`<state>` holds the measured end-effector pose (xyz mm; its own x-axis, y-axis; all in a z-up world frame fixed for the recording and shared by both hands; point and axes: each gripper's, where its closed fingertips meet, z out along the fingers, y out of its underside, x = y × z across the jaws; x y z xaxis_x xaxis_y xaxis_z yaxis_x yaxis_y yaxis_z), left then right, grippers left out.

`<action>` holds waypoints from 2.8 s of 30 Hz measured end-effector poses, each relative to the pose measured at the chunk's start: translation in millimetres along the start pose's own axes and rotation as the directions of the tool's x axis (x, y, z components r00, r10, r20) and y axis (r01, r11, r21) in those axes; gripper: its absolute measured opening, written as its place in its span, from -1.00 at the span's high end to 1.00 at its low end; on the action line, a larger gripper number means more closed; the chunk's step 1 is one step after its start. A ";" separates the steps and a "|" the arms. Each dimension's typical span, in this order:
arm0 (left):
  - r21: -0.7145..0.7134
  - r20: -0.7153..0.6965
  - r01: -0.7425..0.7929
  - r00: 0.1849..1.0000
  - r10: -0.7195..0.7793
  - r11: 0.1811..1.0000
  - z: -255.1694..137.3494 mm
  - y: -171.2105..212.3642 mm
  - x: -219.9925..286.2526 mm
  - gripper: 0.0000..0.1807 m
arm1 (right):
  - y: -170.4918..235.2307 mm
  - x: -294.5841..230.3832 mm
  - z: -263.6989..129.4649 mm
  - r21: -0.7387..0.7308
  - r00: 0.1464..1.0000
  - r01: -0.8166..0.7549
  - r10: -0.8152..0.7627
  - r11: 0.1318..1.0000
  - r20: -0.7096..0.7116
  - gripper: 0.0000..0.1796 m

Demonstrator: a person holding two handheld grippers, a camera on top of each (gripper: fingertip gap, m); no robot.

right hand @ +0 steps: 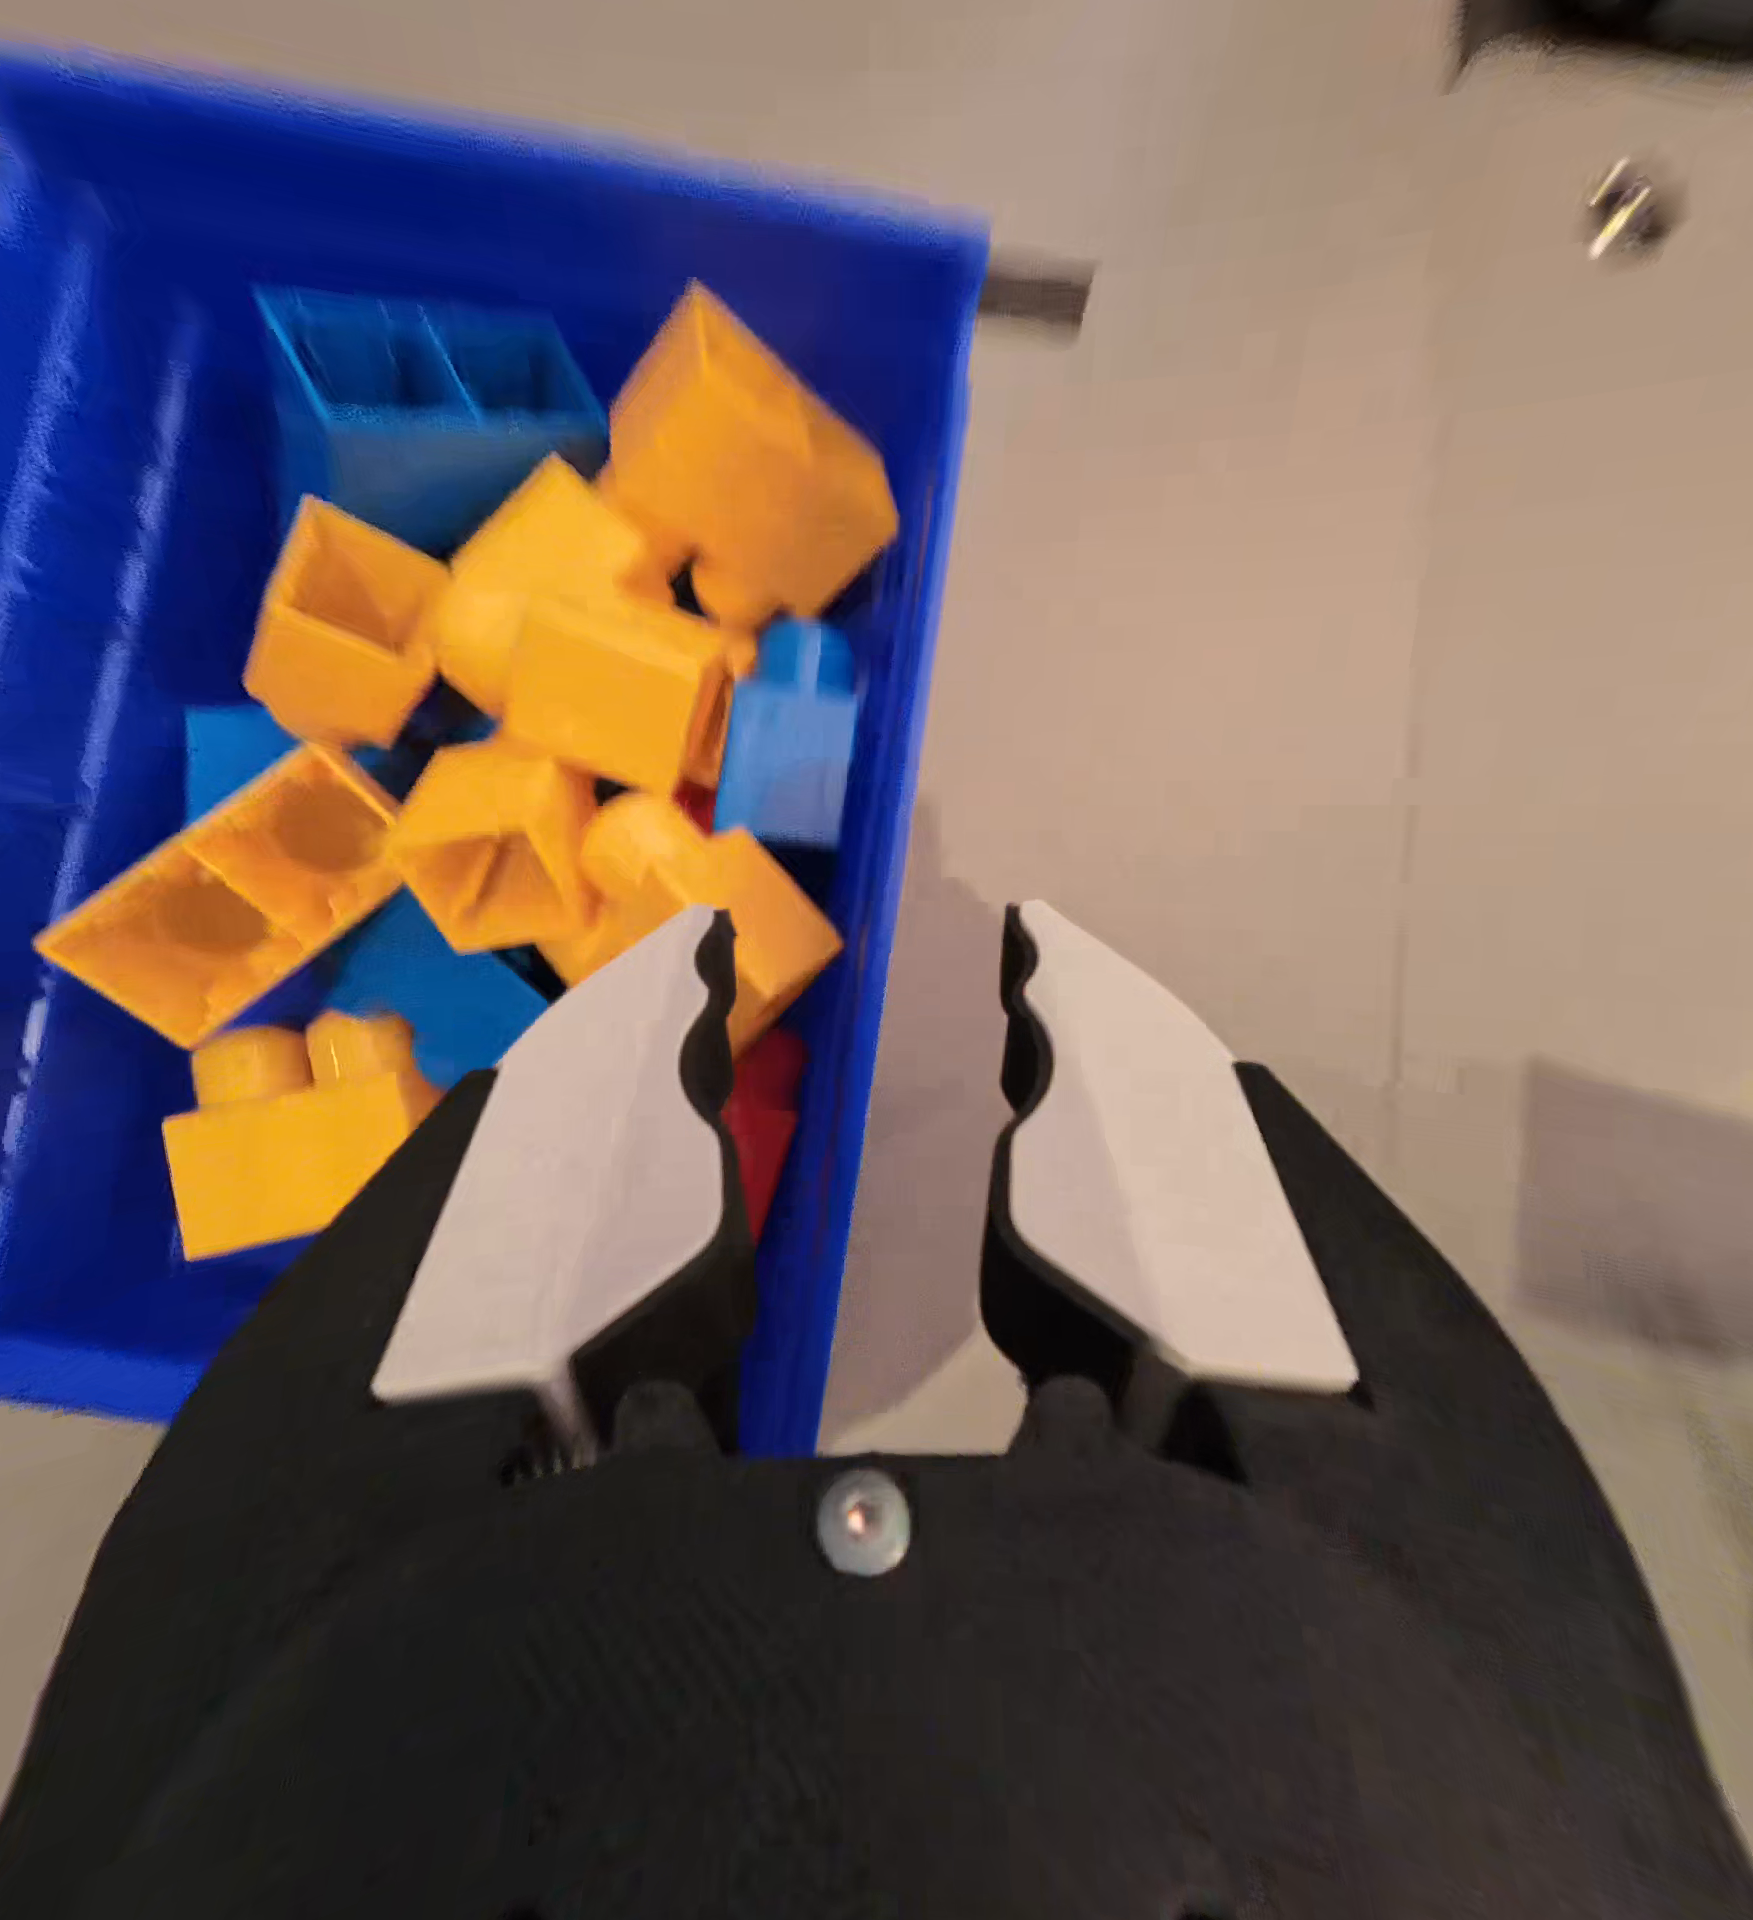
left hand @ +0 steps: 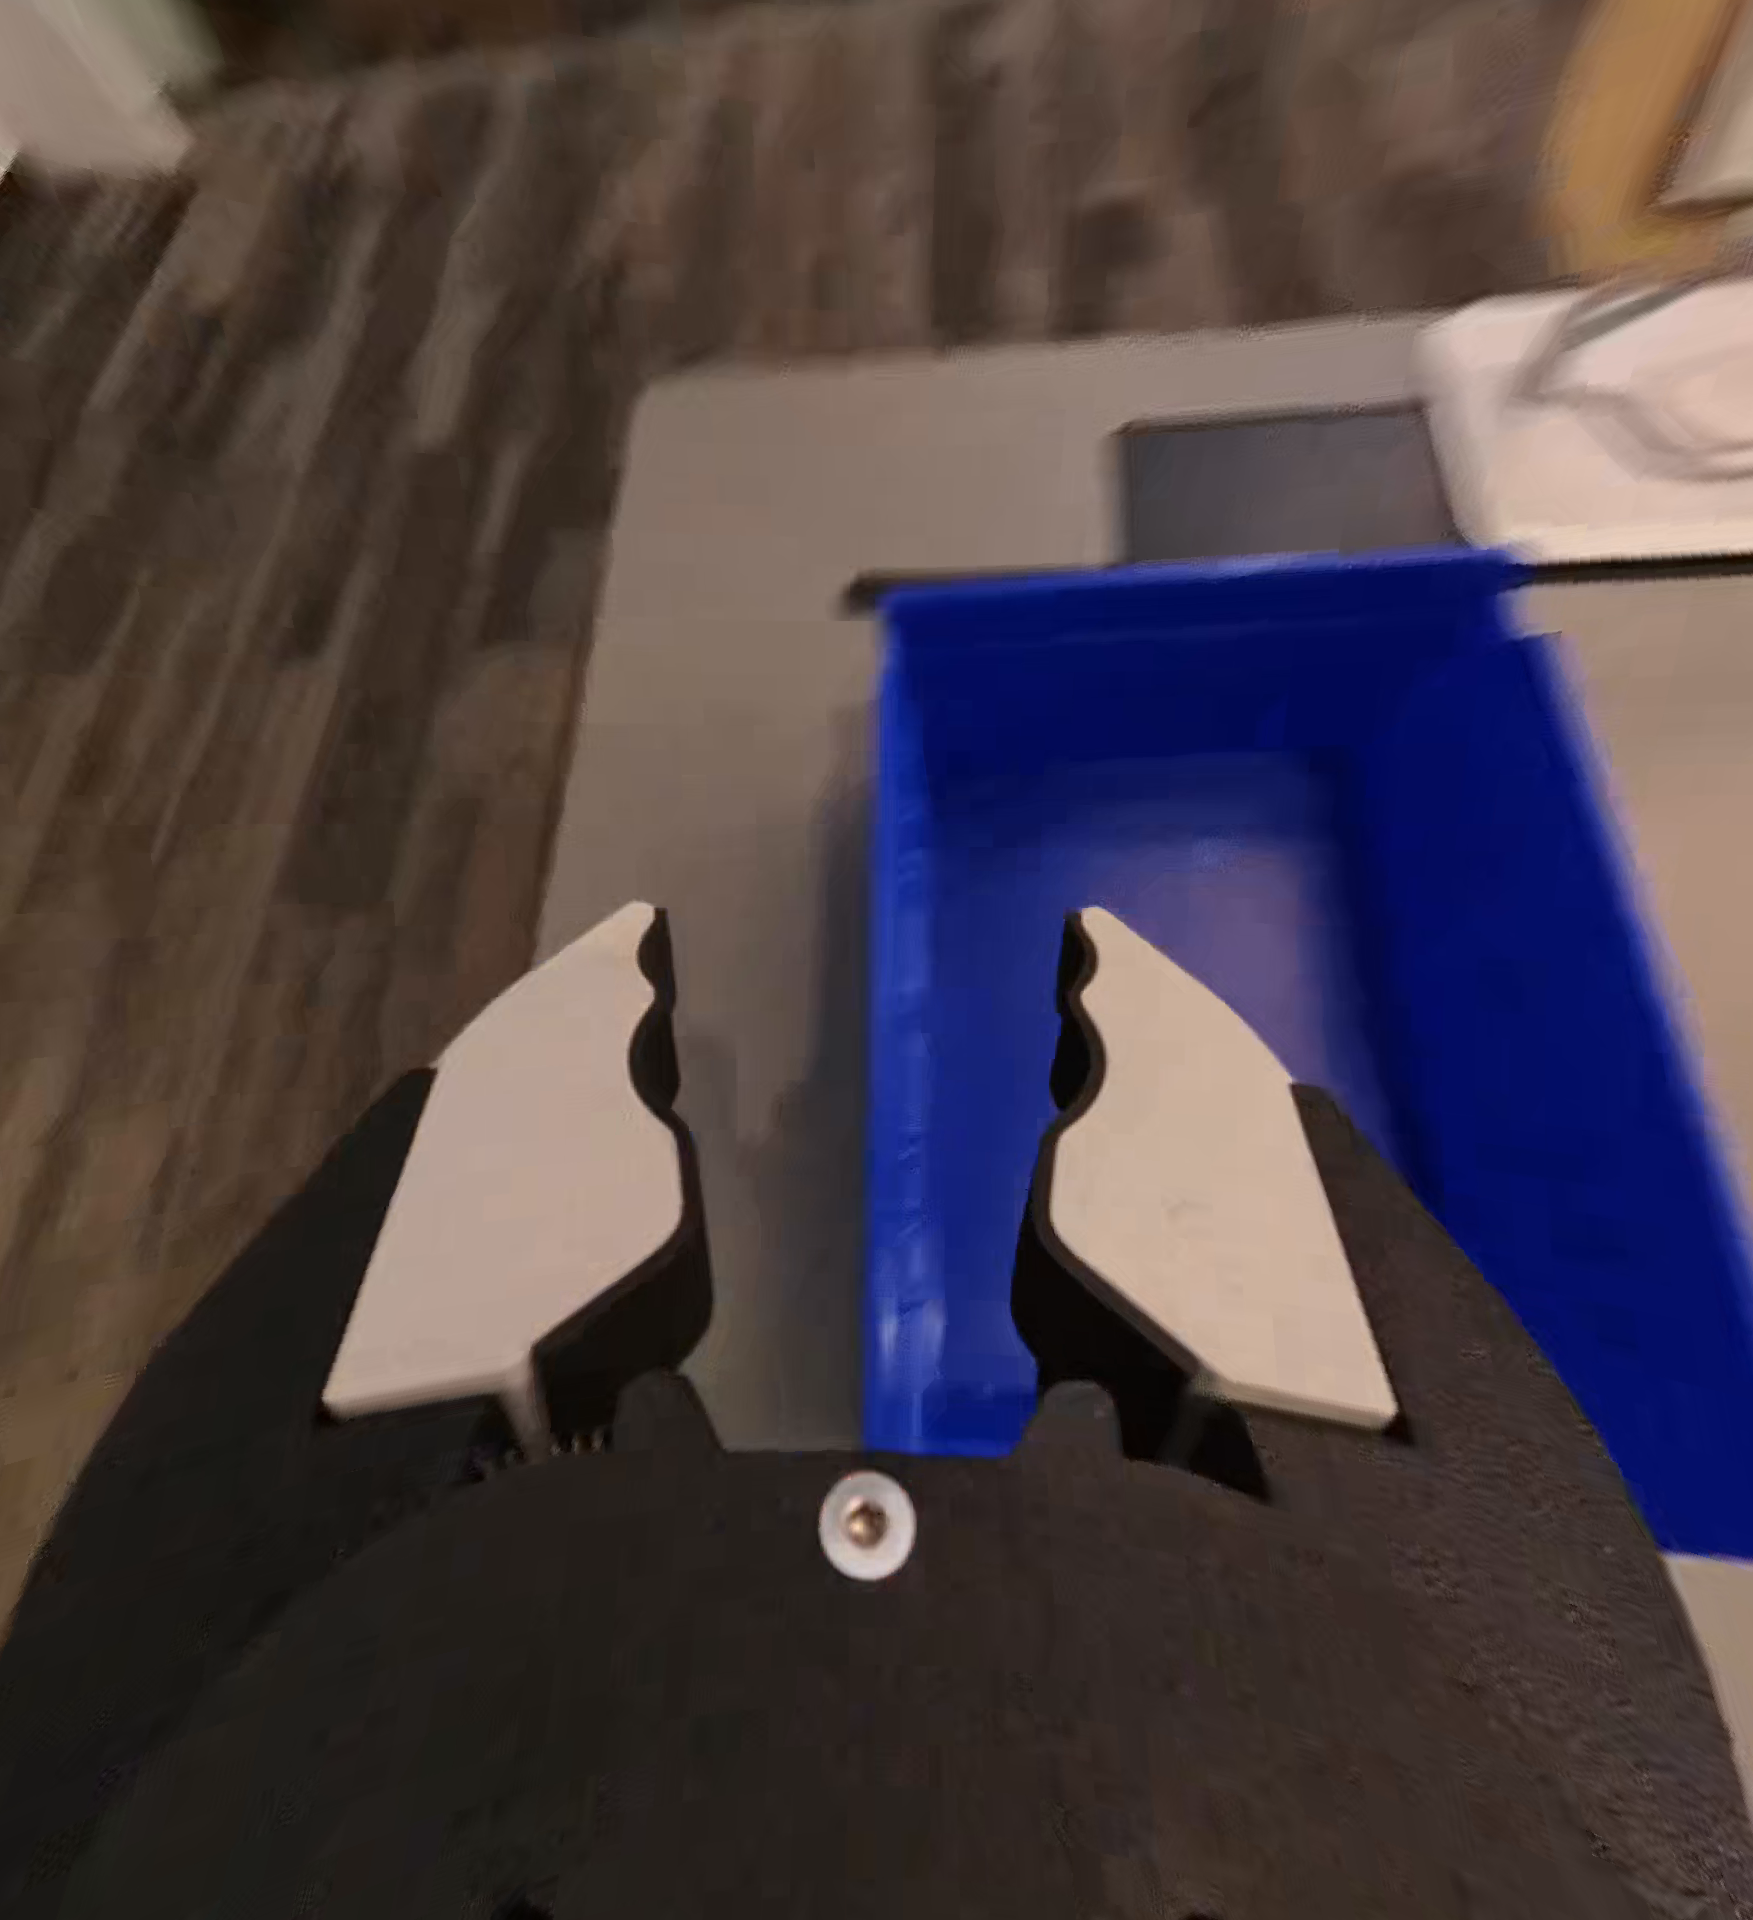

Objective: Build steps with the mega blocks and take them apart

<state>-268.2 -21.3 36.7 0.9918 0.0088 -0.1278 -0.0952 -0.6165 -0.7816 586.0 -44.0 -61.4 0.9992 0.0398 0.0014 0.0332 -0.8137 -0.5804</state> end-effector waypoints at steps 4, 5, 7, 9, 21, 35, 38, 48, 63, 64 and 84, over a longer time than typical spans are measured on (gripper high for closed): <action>-0.221 -0.037 0.113 0.992 -0.124 0.969 23.8 45.9 -16.9 0.21 | 19.3 -6.7 19.5 -0.140 0.982 -0.168 0.179 0.976 0.068 0.67; -0.268 -0.039 0.108 0.992 -0.123 0.957 28.9 56.2 -18.7 0.20 | 22.2 -7.0 21.5 -0.164 0.978 -0.188 0.200 0.968 0.060 0.66; -0.366 -0.072 0.086 0.990 -0.120 0.927 37.3 75.6 -15.1 0.20 | 30.7 -9.6 23.6 -0.222 0.977 -0.193 0.209 0.956 0.050 0.68; -0.425 -0.154 0.076 0.976 -0.155 0.902 42.1 85.1 0.2 0.24 | 33.0 -7.7 24.0 -0.235 0.980 -0.185 0.197 0.954 0.027 0.68; -0.685 -0.137 -0.070 0.990 -0.033 0.725 64.1 138.8 14.4 0.73 | 42.4 -7.2 35.6 -0.277 0.967 -0.212 0.242 0.937 0.080 0.92; -0.686 -0.261 -0.229 0.963 0.059 0.690 66.1 134.6 63.6 0.87 | 38.8 -41.5 38.6 -0.392 0.997 -0.040 0.065 0.919 0.052 0.94; -0.677 -0.274 -0.307 0.949 0.159 0.669 68.5 129.0 90.7 0.79 | 31.2 -66.8 43.7 -0.397 0.995 0.026 0.014 0.917 0.098 0.93; -0.633 -0.260 -0.502 0.855 0.448 0.590 63.0 122.6 174.4 0.49 | 12.7 -159.2 56.1 -0.402 0.972 0.212 -0.148 0.891 0.183 0.92; -0.542 -0.380 -0.614 0.788 0.483 0.574 42.6 129.9 243.7 0.43 | 2.8 -195.3 66.7 -0.444 0.951 0.308 -0.268 0.841 0.152 0.80; -0.534 -0.408 -0.604 0.797 0.445 0.592 40.5 130.2 250.9 0.45 | 2.2 -194.8 67.5 -0.471 0.951 0.309 -0.265 0.827 0.158 0.79; -0.249 -0.540 -0.440 0.803 0.253 0.863 7.3 48.8 217.6 0.41 | 6.3 -177.4 64.9 -0.654 0.962 0.149 0.045 0.741 0.270 0.92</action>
<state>-57.7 -43.7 -33.7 0.8181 -0.5743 0.0291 -0.4971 -0.7318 -0.4663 407.6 -18.5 -118.1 0.9567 0.1579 -0.2444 0.1875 -0.9769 0.1030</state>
